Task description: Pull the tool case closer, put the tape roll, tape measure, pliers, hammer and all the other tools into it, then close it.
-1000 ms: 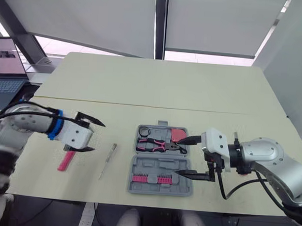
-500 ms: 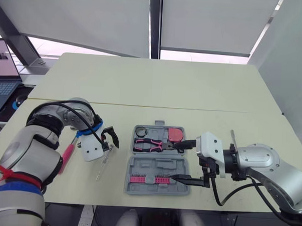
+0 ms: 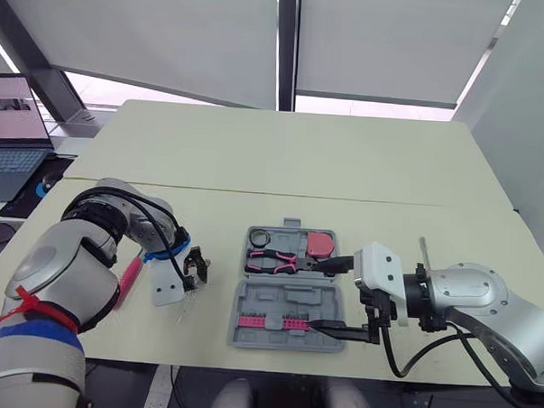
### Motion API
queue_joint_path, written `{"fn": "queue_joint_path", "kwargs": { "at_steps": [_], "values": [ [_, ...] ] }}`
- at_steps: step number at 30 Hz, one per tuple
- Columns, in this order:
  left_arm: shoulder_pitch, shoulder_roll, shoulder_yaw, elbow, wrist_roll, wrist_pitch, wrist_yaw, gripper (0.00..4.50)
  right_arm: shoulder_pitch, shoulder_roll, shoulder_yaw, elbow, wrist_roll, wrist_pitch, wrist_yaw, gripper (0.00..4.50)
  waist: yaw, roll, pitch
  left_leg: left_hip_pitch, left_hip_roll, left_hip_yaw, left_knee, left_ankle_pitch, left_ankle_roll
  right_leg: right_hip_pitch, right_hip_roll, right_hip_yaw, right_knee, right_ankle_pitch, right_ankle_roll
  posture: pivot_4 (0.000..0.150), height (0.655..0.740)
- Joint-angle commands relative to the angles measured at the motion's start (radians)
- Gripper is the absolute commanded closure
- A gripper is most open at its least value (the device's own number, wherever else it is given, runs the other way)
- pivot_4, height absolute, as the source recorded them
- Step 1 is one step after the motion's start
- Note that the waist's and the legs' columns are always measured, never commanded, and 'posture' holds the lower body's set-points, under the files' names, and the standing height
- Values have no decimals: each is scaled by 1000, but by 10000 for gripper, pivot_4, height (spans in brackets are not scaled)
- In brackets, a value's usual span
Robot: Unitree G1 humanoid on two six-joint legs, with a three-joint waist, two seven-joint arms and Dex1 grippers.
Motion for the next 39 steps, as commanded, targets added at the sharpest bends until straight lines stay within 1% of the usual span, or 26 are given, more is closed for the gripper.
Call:
{"fn": "queue_joint_path", "kwargs": {
  "at_steps": [1, 5, 6, 9, 12, 14, 17, 21, 24, 26, 28, 30, 32, 35, 36, 39],
  "values": [
    [0, -21, -59, 2, 80, 21, 140, 27930, 3, -14, -34, -24, 16, -20, 10, 0, 5, 1, 0, 0, 0, 0, 0, 1, 1, 0, -1, 0, 0, 0, 0, 1500, 7400],
    [-32, -26, -86, 9, 109, -2, 217, 40931, -4, -11, -27, -16, 13, -25, 12, 0, 15, 1, 0, 0, -1, 0, 0, 1, 1, 0, -2, 0, 0, 1, 1, 1500, 7400],
    [-42, -23, -87, 10, 106, -17, 220, 43275, -6, -9, -25, -14, 14, -25, 11, 0, 18, 1, 0, 0, -1, 0, 0, 1, 1, 0, -2, 0, 0, 1, 1, 1500, 7400],
    [-74, 2, -73, 28, 69, -71, 192, 43249, -8, -3, -20, -12, 13, -26, 9, 0, 21, -1, 0, -3, -1, -1, 1, 2, 1, -2, -4, -1, 0, 1, 2, 1500, 7400],
    [-94, 37, -62, 36, 33, -107, 158, 43249, -10, 3, -16, -15, 14, -23, 4, 0, 19, -6, 3, -8, -1, -2, 2, 3, -3, -4, -5, -1, -1, 1, 2, 1500, 7400],
    [-108, 80, -44, 29, -11, -127, 123, 43249, -12, 13, -9, -15, 12, -21, -3, 0, 16, -8, 4, -10, -1, -4, 3, 4, -3, -7, -5, -2, -1, 1, 2, 1500, 7400],
    [-109, 121, 1, 65, -127, -153, 54, 43249, -11, 27, 4, -18, 6, -19, -13, 0, 9, -9, 4, -10, -1, -4, 2, 4, -3, -8, -6, -2, -1, 1, 2, 1500, 7400],
    [-52, 164, 95, 85, -335, -120, -27, 43249, -25, 44, 32, -1, -17, -23, -27, 0, 1, -9, 4, -10, -1, -5, 2, 4, -3, -7, -6, -2, 0, 1, 2, 1500, 7400],
    [67, 210, 176, 11, -537, -50, -75, 43249, -35, 45, 56, 14, -42, -22, -34, 0, -7, -9, 4, -10, -1, -8, 4, 4, -3, -7, -6, -3, 0, 1, 2, 1500, 7400],
    [171, 262, 208, -117, -678, 28, -135, 43249, -41, 51, 68, 23, -50, -23, -36, 0, -10, -9, 4, -10, -1, -9, 4, 4, -3, -7, -7, -4, 0, 1, 2, 1500, 7400],
    [284, 322, 238, -298, -813, 142, -206, 43249, -45, 56, 77, 28, -57, -24, -39, 0, -13, -9, 4, -10, 0, -10, 4, 4, -3, -8, -11, -4, 1, 1, 2, 1500, 7400],
    [394, 373, 288, -478, -918, 271, -248, 43249, -47, 61, 89, 30, -67, -26, -42, 0, -13, -9, 4, -10, 0, -11, 3, 4, -3, -8, -11, -3, 0, 1, 2, 1500, 7400],
    [485, 406, 341, -617, -985, 385, -277, 43249, -50, 66, 100, 32, -76, -30, -44, 0, -11, -9, 4, -10, 0, -12, 4, 4, -3, -8, -12, -3, 1, 1, 2, 1500, 7400],
    [592, 438, 412, -764, -1033, 528, -318, 43249, -51, 74, 112, 33, -88, -31, -48, 0, -7, -9, 4, -10, -1, -13, 4, 4, -3, -6, -12, -3, 0, 1, 2, 1500, 7400],
    [643, 449, 436, -824, -1083, 629, -345, 43249, -53, 76, 117, 35, -96, -33, -48, 0, -7, -9, 4, -10, -1, -13, 5, 3, -3, -6, -12, -3, 1, 1, 2, 1500, 7400],
    [809, 482, 521, -1014, -1282, 1038, -409, 43249, -60, 80, 125, 40, -113, -36, -52, 0, -11, -8, 4, -10, -1, -13, 6, 2, 1, -5, -10, -5, 1, 1, 2, 1500, 7400]
  ]
}}
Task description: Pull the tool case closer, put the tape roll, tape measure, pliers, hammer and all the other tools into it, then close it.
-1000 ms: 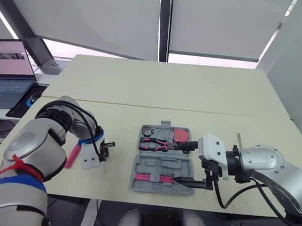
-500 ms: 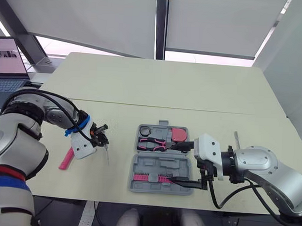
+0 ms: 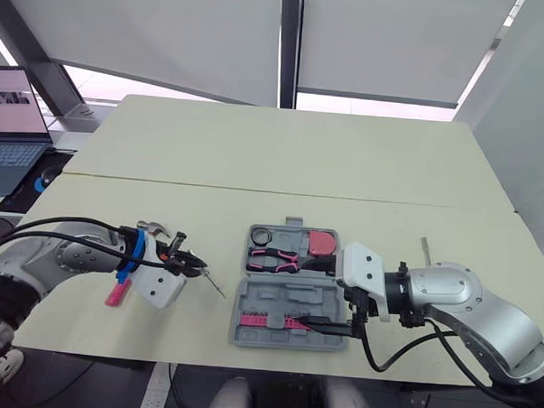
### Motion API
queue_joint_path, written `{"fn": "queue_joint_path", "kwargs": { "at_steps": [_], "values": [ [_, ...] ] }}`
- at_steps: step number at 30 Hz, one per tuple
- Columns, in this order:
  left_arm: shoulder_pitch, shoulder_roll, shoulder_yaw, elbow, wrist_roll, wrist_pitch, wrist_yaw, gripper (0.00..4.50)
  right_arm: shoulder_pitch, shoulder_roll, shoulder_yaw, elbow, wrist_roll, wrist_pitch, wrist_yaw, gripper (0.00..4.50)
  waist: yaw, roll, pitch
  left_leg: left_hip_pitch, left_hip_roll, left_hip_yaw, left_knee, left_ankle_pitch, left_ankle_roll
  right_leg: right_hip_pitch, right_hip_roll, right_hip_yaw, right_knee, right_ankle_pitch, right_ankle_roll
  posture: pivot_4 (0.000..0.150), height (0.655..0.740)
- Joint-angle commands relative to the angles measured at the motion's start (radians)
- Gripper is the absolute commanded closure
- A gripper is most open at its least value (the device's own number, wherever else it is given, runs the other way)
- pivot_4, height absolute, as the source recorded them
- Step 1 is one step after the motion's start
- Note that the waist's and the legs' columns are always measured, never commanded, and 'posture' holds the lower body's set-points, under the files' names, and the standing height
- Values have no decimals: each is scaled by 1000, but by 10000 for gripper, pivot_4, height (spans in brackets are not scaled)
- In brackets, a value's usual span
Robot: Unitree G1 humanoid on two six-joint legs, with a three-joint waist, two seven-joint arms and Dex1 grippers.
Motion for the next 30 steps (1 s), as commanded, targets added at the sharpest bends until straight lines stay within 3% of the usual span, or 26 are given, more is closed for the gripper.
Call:
{"fn": "queue_joint_path", "kwargs": {
  "at_steps": [1, 5, 10, 16, 21, 30],
  "values": [
    [116, 39, 108, -188, -192, 392, -63, 43249, -12, 7, -1, -11, -18, -20, -6, 0, -2, 0, 0, 0, 0, 0, 0, 0, 0, 0, 0, 0, 0, 0, 0, 1500, 7400],
    [230, 24, 223, -402, -404, 884, -45, 43249, -17, 4, -2, -6, -26, -17, -5, 0, -1, 0, 0, 0, 1, -1, 0, 0, 1, 0, 5, 0, 0, 0, 0, 1500, 7400],
    [261, -46, 326, -484, -486, 1239, 36, 43249, -23, -1, -4, -7, -29, -13, 3, 0, 2, 1, 0, 0, 1, -2, 3, 0, 1, 2, 8, 1, 1, 0, 0, 1500, 7400],
    [288, -253, 524, -608, -688, 1756, 280, 43249, -42, 0, 0, 1, -38, -7, 3, 0, 1, 1, 0, 0, 2, -3, 4, -1, 1, 2, 8, 2, 1, 0, 0, 1500, 7400],
    [288, -506, 669, -687, -669, 1975, 557, 43249, -57, -4, 17, 5, -61, 5, -5, 0, 4, 0, 0, 0, 1, -5, 5, 0, 0, 2, 1, 3, 1, 0, 0, 1500, 7400],
    [341, -648, 657, -691, -494, 1946, 761, 43249, -72, -5, 26, 20, -67, -5, 28, 0, 8, 1, -1, 0, 0, -5, 5, 2, -4, 2, 0, 3, 1, 0, -1, 1500, 7400]
  ]
}}
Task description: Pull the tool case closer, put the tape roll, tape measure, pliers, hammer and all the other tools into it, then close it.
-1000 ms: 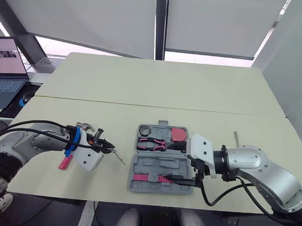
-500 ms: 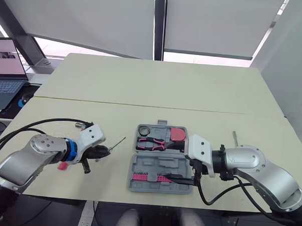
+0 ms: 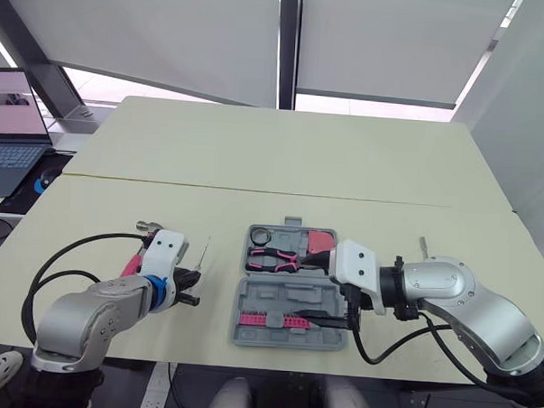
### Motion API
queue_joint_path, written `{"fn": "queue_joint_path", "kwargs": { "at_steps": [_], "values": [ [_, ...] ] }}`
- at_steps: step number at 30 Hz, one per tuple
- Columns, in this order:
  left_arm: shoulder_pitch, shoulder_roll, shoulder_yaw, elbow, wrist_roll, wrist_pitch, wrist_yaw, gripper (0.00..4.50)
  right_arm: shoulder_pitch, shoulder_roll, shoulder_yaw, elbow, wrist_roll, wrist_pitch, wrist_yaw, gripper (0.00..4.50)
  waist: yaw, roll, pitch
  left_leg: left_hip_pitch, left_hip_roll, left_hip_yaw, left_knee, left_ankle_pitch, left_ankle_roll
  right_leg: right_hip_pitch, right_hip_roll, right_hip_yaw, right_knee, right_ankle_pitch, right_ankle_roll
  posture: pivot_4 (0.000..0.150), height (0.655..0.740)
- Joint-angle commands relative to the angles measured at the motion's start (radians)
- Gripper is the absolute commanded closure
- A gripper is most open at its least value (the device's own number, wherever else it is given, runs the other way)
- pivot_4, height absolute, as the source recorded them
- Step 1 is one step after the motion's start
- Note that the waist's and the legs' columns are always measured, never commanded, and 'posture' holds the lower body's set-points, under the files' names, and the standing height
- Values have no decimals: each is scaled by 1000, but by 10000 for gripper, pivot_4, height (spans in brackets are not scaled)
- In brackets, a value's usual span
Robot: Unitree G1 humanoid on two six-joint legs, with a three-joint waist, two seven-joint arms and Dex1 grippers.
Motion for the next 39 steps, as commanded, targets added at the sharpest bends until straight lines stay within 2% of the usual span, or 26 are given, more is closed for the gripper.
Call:
{"fn": "queue_joint_path", "kwargs": {
  "at_steps": [1, 8, 10, 12, 19, 21, 24, 27, 29, 34, 39],
  "values": [
    [14, -23, 19, 6, 58, -20, 44, 43249, -25, -3, -9, -5, 0, -12, 16, 0, 0, 0, 0, 0, 0, 0, 0, 0, 0, 0, 0, 0, 0, 0, 0, 1500, 7400],
    [32, -46, 11, 32, 94, -60, 33, 43249, -22, -7, -11, -3, -5, -18, 29, 0, 1, 0, 0, 0, 0, 0, 0, 0, 0, 0, -1, 0, 0, 0, 0, 1500, 7400],
    [37, -53, 33, 22, 96, -74, 31, 36115, -20, -8, -13, -4, -5, -19, 30, 0, 1, 0, 0, 0, -1, 0, 0, 0, 0, 0, -1, 0, 0, 0, 0, 1500, 7400],
    [45, -55, 44, 10, 100, -85, 28, 31173, -17, -10, -16, -6, -4, -19, 30, 0, 1, 0, 0, 0, -1, 0, 0, 0, 0, 0, -1, 0, -1, 0, 0, 1500, 7400],
    [115, -76, 94, -141, 97, -120, 20, 9074, 1, -16, -28, -13, 5, -25, 31, 0, 2, 0, 0, 0, -1, 1, 0, 0, 0, 0, -2, 0, -1, 0, 0, 1500, 7400],
    [159, -68, 63, -185, 111, -235, -24, 2873, 3, -18, -30, -11, 5, -29, 34, 0, 4, 0, 0, 0, -1, 1, -1, 0, -1, 0, -3, 0, -1, 0, 0, 1500, 7400],
    [255, -31, 2, -190, 162, -419, -104, 2873, -1, -15, -31, -3, -1, -40, 36, 0, 4, 1, 0, 0, -1, 1, -1, 0, -1, 0, -3, 0, -2, 0, 0, 1500, 7400],
    [299, -75, 22, -123, 152, -515, -132, 2873, -7, -14, -34, 8, -3, -52, 40, 0, 6, 1, 0, 0, -1, 2, -2, 0, 0, 0, -3, 0, -2, 0, 0, 1500, 7400],
    [311, -70, 5, -80, 183, -585, -154, 2873, -9, -19, -31, 13, -7, -59, 48, 0, 9, 1, 0, 0, -1, 2, -1, 0, 0, 0, -3, 0, -2, 0, 0, 1500, 7400],
    [249, -122, 26, -6, 161, -607, -149, 2873, -11, -27, -30, 18, -9, -66, 57, 0, 20, 1, 0, 0, -1, 2, -1, -2, 3, 0, -3, -1, -2, 0, 0, 1500, 7400],
    [187, -70, 17, 91, 155, -595, -234, 2873, -15, -17, -20, 15, -11, -61, 53, 0, 21, 1, 0, 0, -1, 1, -1, -2, 3, 1, -3, -1, -2, 0, 0, 1500, 7400]
  ]
}}
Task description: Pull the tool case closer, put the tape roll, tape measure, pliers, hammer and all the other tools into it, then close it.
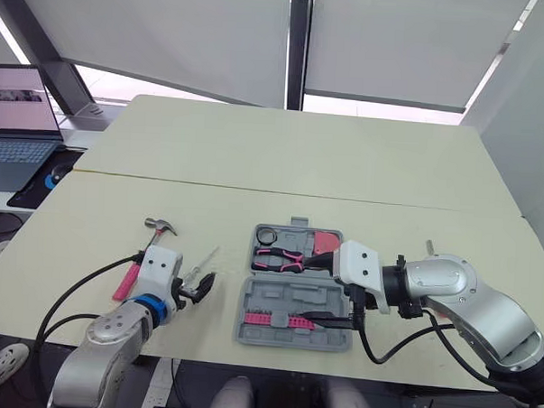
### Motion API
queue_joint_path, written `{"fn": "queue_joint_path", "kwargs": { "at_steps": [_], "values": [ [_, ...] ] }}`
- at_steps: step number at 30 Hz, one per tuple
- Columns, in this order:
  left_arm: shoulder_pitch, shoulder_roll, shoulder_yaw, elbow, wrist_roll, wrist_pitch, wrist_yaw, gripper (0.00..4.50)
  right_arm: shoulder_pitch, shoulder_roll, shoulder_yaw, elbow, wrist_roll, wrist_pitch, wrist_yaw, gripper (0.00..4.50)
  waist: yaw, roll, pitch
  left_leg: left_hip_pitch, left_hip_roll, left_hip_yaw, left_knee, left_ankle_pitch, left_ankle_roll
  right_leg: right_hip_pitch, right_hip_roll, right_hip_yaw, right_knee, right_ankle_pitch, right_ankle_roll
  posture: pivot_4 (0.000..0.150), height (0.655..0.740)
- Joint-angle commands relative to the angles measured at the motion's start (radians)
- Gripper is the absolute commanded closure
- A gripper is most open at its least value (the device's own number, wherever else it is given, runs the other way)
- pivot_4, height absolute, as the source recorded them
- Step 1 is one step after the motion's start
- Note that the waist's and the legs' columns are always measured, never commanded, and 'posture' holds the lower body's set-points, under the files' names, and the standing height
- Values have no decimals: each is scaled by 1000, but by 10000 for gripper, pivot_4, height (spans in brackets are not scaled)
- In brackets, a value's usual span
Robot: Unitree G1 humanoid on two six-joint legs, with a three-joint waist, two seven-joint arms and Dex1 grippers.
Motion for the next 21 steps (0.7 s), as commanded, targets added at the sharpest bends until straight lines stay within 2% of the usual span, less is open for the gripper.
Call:
{"fn": "queue_joint_path", "kwargs": {
  "at_steps": [1, 6, 18, 21],
  "values": [
    [-14, 49, 13, 46, -7, -2, -65, 2873, -15, 3, -13, -27, -6, -12, -1, 0, -1, 0, 0, 0, 0, 0, 0, 0, 0, 0, 0, 0, 0, 0, 0, 1500, 7400],
    [-26, 114, -24, 115, 23, -17, -135, 2873, -12, 20, -12, -28, -10, -17, -12, 0, -4, 0, 0, 0, 0, 0, -1, 0, -1, -1, 0, 0, 0, 0, 0, 1500, 7400],
    [-87, 105, -69, 231, 65, -70, -168, 2873, -18, 53, -12, -28, -18, -11, -28, 0, 0, 0, 0, 0, 0, 0, 0, 1, -3, 0, 0, 0, 0, 0, 0, 1500, 7400],
    [-86, 103, -79, 236, 69, -60, -170, 9030, -18, 54, -11, -29, -17, -10, -31, 0, 0, 0, 0, 0, 0, 0, 0, 1, -3, 0, 0, 0, 0, 0, 0, 1500, 7400]
  ]
}}
